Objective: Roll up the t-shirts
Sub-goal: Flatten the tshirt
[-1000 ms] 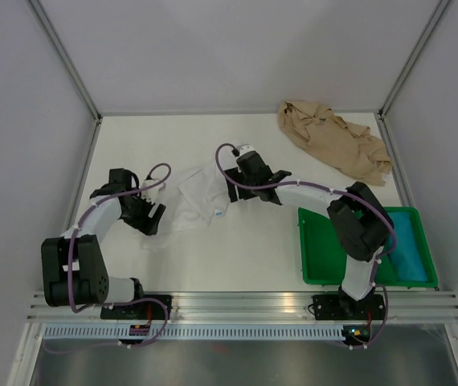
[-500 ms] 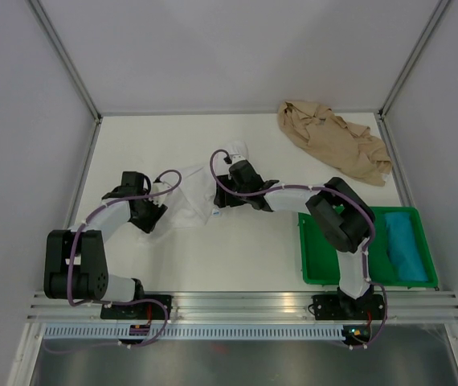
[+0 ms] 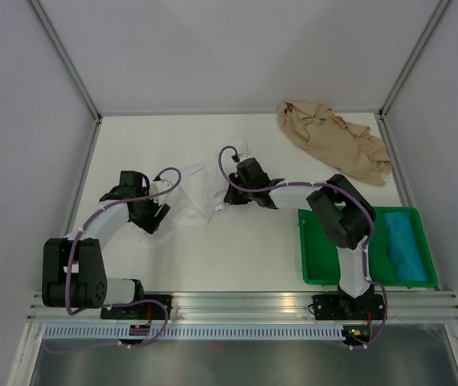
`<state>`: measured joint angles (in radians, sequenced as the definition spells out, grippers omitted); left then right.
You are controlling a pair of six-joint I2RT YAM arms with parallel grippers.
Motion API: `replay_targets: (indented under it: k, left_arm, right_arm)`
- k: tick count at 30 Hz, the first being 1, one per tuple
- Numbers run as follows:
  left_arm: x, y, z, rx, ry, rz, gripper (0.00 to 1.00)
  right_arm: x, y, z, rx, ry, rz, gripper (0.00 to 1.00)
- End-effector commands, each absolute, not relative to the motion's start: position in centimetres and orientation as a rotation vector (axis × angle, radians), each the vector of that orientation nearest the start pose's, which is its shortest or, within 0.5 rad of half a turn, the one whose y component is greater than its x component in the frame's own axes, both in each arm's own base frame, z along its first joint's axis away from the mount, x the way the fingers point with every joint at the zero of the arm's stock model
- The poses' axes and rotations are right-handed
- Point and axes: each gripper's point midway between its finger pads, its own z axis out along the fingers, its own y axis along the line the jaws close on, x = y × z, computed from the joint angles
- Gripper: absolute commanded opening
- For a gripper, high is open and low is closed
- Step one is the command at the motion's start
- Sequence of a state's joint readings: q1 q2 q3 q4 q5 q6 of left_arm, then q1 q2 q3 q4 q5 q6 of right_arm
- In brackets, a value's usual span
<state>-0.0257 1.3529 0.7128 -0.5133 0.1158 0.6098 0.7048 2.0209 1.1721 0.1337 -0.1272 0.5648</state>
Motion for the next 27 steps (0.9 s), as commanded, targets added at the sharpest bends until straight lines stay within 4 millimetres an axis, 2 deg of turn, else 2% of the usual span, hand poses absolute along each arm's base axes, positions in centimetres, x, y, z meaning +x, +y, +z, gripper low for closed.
replay_targets:
  k: [1,2,3,5,6,8,9,10,11,12,14,15,17,18,19,22,24,27]
  left_arm:
    - [26.5,-3.0,4.7,0.897,2.513,-0.110,0.77]
    - [26.5,-3.4,5.0,0.903,2.505,-0.120,0.79]
    - [26.5,-3.8,5.2,0.911,2.499,-0.126,0.81]
    - [26.9,-4.5,6.2,0.912,2.464,-0.143,0.82]
    - [27.0,-5.0,6.7,0.910,2.447,-0.172,0.83]
    - [27.2,-5.6,7.5,0.898,2.433,-0.204,0.83]
    - [27.2,-5.8,7.8,0.896,2.427,-0.215,0.84]
    - [27.1,-6.0,7.9,0.896,2.424,-0.229,0.84]
    - [27.1,-6.1,8.0,0.893,2.425,-0.233,0.84]
    - [27.1,-6.1,8.0,0.892,2.427,-0.233,0.84]
    - [26.9,-6.1,7.7,0.892,2.436,-0.237,0.84]
    - [26.7,-6.2,7.6,0.893,2.442,-0.244,0.84]
    - [26.7,-6.3,7.5,0.894,2.442,-0.250,0.84]
    - [26.8,-6.4,7.6,0.893,2.440,-0.253,0.84]
    - [26.9,-6.5,7.5,0.893,2.442,-0.258,0.84]
    - [27.1,-6.8,7.7,0.890,2.446,-0.265,0.84]
    - [27.3,-7.0,7.9,0.887,2.441,-0.265,0.84]
    - [27.4,-7.2,8.2,0.891,2.432,-0.260,0.84]
  right_arm:
    - [40.3,32.3,6.9,-0.162,2.288,0.762,0.00]
    - [41.0,31.4,7.1,-0.161,2.313,0.743,0.00]
    - [44.3,30.6,10.0,-0.143,2.249,0.746,0.00]
    - [46.5,29.1,9.7,-0.154,2.285,0.676,0.00]
    - [49.5,28.8,11.1,-0.140,2.243,0.656,0.00]
    - [51.1,28.4,10.9,-0.162,2.276,0.628,0.00]
    - [53.2,28.4,13.2,-0.174,2.227,0.620,0.25]
    - [53.8,28.1,10.9,-0.166,2.285,0.576,0.42]
    - [53.5,27.3,10.1,-0.155,2.342,0.529,0.51]
    - [53.6,27.0,10.5,-0.147,2.339,0.508,0.63]
    - [53.4,26.1,11.4,-0.110,2.292,0.461,0.67]
    - [51.3,25.2,11.4,-0.107,2.294,0.440,0.67]
    - [50.4,23.6,12.2,-0.076,2.237,0.380,0.68]
    - [48.5,22.3,11.7,-0.064,2.253,0.345,0.66]
    - [47.7,21.6,11.4,-0.060,2.258,0.322,0.65]
    - [44.5,19.5,8.7,-0.062,2.342,0.243,0.60]
    - [43.2,18.0,6.7,-0.064,2.392,0.164,0.59]
    - [41.6,16.7,4.9,-0.073,2.447,0.111,0.60]
